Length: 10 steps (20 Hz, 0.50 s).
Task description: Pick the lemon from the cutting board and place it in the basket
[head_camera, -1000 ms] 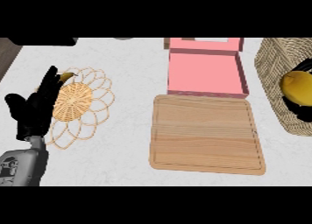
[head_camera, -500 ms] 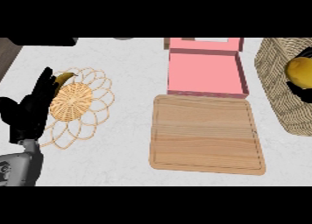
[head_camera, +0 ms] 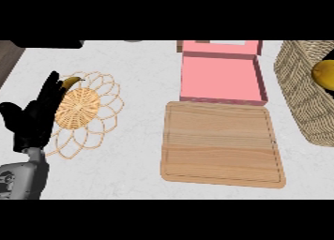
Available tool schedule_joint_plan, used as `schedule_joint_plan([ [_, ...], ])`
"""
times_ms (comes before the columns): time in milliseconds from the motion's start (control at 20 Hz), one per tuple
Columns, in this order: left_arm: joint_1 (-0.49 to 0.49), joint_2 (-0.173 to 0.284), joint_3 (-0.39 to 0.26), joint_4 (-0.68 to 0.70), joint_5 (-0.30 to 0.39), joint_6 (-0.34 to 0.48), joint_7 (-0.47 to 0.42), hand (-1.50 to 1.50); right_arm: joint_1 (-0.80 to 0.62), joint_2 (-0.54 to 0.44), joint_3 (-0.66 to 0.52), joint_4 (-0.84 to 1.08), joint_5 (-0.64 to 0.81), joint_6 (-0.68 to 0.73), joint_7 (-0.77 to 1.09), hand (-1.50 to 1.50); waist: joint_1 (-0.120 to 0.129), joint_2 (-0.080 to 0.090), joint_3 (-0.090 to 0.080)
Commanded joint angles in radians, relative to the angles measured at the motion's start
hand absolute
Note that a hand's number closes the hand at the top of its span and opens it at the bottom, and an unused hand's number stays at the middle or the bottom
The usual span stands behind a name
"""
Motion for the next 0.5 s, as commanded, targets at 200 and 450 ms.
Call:
schedule_joint_plan([
  [200,-0.103,0.034,0.042,0.075,0.014,-0.007,0.025,0.0,-0.185,0.081,0.017,0.239,0.198,-0.17,-0.117,1.5,-0.004,0.001,-0.001],
  [450,-0.013,0.022,0.034,0.021,0.011,-0.016,-0.009,0.0,-0.244,0.112,-0.003,0.359,0.272,-0.178,-0.119,1.5,-0.003,-0.002,-0.001],
])
